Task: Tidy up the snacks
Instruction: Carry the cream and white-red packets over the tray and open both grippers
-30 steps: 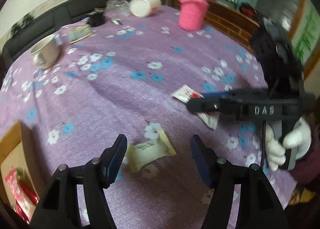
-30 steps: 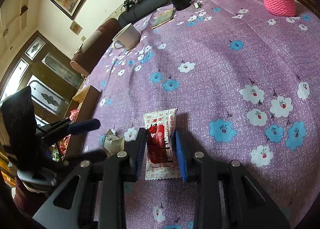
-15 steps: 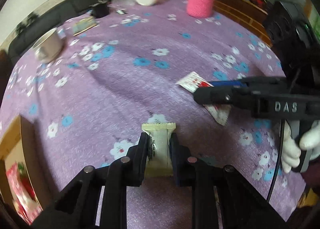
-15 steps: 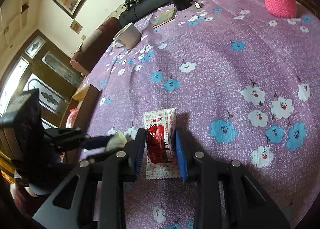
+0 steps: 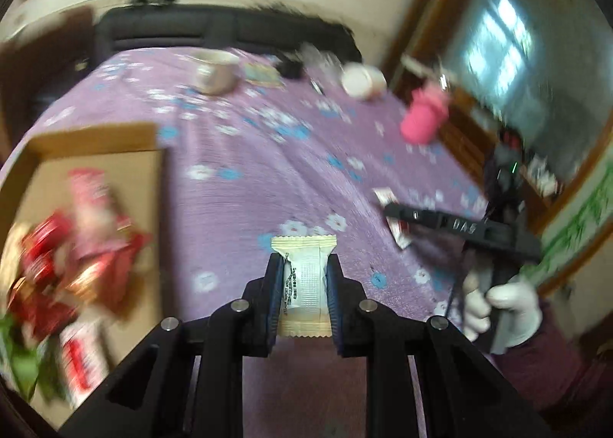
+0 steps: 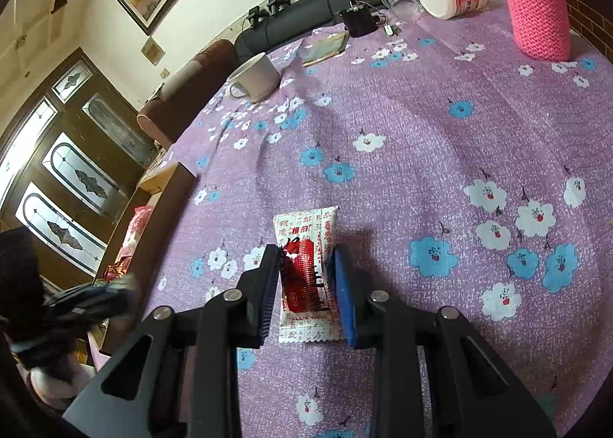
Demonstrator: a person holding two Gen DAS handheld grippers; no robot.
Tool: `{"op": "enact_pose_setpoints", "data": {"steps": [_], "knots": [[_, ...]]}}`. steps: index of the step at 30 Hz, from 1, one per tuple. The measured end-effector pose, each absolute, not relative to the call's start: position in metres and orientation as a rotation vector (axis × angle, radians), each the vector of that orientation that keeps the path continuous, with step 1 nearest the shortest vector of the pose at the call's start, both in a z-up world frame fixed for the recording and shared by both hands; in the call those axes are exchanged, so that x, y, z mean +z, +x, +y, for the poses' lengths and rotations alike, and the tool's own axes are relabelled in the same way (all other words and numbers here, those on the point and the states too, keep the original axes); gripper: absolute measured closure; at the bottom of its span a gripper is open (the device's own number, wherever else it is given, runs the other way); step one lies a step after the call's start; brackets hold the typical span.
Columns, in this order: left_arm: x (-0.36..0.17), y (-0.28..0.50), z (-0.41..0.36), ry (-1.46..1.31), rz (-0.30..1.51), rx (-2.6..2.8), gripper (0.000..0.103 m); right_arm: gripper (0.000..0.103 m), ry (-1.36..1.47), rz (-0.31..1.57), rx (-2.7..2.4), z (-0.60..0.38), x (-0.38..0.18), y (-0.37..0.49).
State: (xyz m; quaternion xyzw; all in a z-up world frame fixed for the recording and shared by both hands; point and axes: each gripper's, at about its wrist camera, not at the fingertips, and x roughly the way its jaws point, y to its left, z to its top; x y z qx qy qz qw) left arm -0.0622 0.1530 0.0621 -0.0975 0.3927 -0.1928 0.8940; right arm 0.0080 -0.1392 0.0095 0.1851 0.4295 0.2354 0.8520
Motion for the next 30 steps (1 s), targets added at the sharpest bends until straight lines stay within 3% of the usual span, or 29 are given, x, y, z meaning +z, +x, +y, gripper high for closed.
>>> {"op": "enact_pose_setpoints", "data": {"steps": [13, 20, 30], "knots": [[0.077, -0.110, 0.298, -0.388, 0.728, -0.176, 0.082, 0.072, 0.295, 0.892, 0.577, -0.074, 0.052, -0.012], [0.084, -0.061, 0.330, -0.399, 0.756, -0.157, 0.082, 0.072, 0.203, 0.910, 0.734, 0.030, 0.088, -0.002], [0.047, 0.003, 0.366, -0.487, 0.862, -0.081, 0.082, 0.072, 0.149, 1.013, 0.852, 0.153, 0.072, 0.024]]}}
